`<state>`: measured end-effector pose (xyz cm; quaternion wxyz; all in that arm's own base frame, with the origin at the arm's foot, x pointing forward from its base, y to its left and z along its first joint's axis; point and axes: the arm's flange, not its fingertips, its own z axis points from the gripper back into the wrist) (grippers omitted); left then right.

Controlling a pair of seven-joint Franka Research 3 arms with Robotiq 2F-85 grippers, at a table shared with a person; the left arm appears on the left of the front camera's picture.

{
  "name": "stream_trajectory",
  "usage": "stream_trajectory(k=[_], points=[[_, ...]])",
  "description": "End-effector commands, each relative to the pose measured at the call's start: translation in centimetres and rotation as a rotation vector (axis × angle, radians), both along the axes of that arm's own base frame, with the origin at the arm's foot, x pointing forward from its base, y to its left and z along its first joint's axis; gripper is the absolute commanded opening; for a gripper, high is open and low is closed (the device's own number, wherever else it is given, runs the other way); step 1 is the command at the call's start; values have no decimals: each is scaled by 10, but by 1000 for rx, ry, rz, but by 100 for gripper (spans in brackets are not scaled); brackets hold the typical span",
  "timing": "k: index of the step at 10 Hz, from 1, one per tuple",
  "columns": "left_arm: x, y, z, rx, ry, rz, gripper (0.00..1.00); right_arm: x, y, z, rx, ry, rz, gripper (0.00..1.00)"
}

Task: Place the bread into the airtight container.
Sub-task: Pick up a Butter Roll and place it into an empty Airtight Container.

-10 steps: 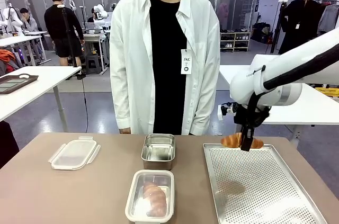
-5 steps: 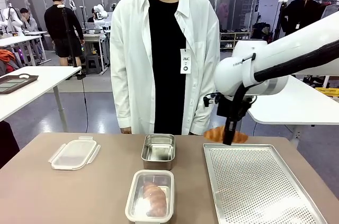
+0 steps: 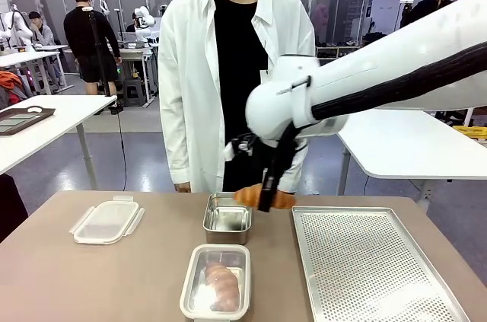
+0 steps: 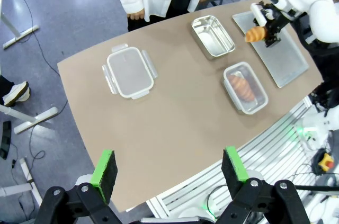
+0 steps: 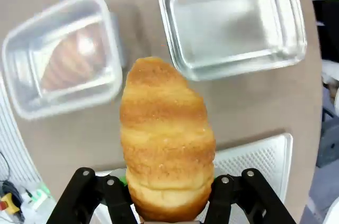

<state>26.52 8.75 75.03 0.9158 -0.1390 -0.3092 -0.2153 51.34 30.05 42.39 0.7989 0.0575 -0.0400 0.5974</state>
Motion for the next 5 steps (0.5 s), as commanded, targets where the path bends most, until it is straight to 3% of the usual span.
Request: stream_trajectory(k=[1,5], points=[[-1,0,0,-1,-5,-16,100,20,37,-8,-33,10,-18,18],[-1,0,0,-1,-5,-16,100,29,64,-31,-27,-14,6,18]])
